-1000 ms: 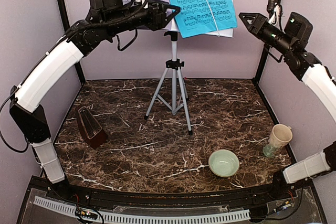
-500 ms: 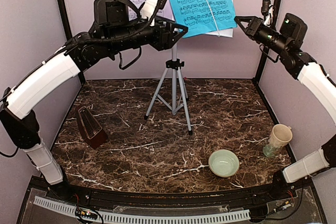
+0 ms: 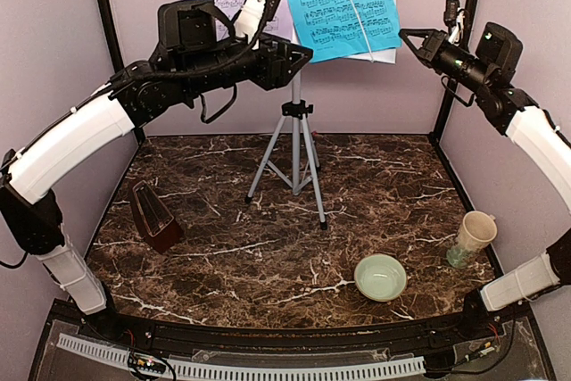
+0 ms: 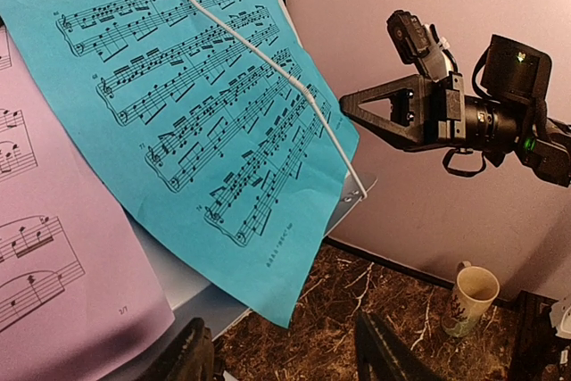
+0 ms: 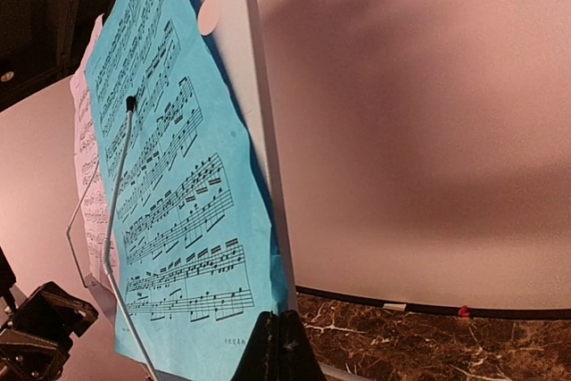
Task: Set up the instrument practice props
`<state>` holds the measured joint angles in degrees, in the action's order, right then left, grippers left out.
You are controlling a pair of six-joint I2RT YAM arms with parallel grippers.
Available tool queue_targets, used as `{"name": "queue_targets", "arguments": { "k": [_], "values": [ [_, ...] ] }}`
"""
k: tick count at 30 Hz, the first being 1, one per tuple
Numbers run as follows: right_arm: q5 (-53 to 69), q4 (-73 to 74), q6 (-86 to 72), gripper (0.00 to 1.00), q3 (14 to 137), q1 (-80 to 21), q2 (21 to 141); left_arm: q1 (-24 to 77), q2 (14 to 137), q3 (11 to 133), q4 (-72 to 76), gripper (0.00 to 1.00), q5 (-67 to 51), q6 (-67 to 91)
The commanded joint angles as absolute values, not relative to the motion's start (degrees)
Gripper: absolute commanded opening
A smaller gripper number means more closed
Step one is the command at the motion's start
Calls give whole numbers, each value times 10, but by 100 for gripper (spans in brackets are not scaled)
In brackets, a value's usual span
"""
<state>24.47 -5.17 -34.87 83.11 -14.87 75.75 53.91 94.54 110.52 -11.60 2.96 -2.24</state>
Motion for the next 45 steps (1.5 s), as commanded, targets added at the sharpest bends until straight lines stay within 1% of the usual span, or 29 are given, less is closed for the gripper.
{"name": "queue_targets", "arguments": {
  "k": [1, 18, 28, 34, 40, 45],
  "values": [
    [254, -81, -355, 1, 827, -147, 746, 540, 917, 1100, -101, 57, 40, -17],
    [257, -111, -384, 0, 787, -151, 726, 540, 916, 1104, -114, 56, 72, -7],
    [249, -120, -384, 0, 780, -162, 726, 539, 970, 1204, -161, 55, 63, 51],
    [245, -115, -378, 0, 783, -164, 725, 539, 1018, 1279, -210, 50, 87, 83],
    [241, -112, -373, 0, 781, -166, 723, 539, 1031, 1293, -225, 48, 122, 103],
    [240, -112, -370, 0, 779, -166, 722, 539, 1042, 1306, -237, 48, 129, 113]
  ]
}}
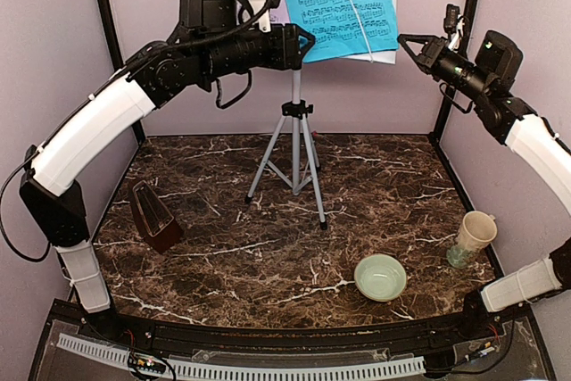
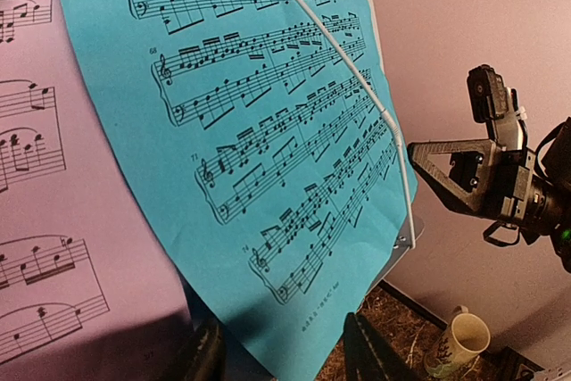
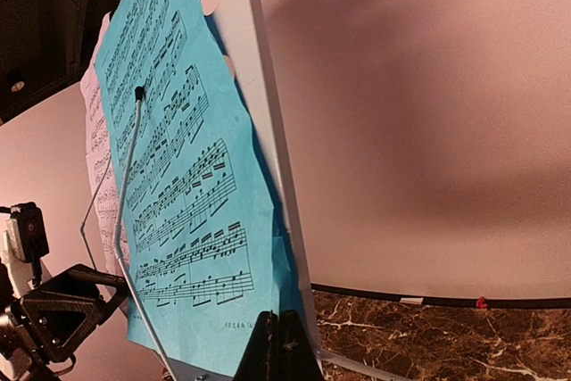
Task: Set up the instrument practice props
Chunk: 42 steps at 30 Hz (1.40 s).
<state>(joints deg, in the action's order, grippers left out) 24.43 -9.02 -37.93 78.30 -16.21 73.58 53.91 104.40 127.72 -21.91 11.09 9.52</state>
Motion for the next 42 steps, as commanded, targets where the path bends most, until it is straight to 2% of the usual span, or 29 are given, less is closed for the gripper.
{"name": "queue_targets", "arguments": {
  "k": [1, 11, 15, 18, 33, 42],
  "values": [
    [240, -112, -370, 0, 779, -166, 723, 539, 1045, 1310, -239, 48, 130, 116],
    [239, -113, -367, 0, 779, -171, 724, 529, 1062, 1331, -247, 47, 118, 143],
    [239, -113, -367, 0, 780, -174, 727, 525, 1073, 1348, -250, 43, 108, 146],
    [238, -113, -367, 0, 780, -177, 728, 524, 1075, 1349, -243, 39, 106, 144],
    [236, -113, -363, 0, 782, -185, 732, 506, 1075, 1355, -221, 0, 111, 123],
    [234, -116, -364, 0, 781, -194, 736, 494, 1078, 1363, -206, 0, 110, 90]
  ]
}}
